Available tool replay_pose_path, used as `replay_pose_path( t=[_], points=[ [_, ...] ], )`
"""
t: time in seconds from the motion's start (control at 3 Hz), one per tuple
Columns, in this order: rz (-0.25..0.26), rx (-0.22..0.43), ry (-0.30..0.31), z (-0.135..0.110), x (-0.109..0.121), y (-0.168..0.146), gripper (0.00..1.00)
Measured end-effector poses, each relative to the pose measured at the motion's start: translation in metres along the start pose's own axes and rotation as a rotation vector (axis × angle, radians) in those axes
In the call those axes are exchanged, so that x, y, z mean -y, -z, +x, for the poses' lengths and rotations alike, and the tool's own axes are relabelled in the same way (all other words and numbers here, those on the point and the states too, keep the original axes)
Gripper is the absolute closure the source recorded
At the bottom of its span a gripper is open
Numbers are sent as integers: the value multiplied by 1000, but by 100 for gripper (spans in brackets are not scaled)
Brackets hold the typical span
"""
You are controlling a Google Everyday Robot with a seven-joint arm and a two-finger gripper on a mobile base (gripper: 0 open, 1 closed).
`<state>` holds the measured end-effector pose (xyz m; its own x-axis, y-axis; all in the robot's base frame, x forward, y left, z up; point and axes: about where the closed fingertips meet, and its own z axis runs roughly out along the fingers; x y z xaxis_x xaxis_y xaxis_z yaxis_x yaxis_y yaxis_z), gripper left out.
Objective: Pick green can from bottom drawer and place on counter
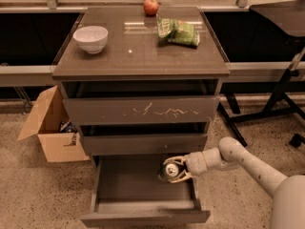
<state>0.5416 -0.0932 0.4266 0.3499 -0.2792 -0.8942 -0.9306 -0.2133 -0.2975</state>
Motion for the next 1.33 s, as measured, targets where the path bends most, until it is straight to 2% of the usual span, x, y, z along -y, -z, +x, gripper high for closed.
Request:
replay_pose_path(
  t=[0.33,0.67,1.33],
  points=[
    [-3,19,130,-79,19,24,100],
    [3,1,220,-132,32,43,100],
    [17,8,240,-147,39,48,100]
  ],
)
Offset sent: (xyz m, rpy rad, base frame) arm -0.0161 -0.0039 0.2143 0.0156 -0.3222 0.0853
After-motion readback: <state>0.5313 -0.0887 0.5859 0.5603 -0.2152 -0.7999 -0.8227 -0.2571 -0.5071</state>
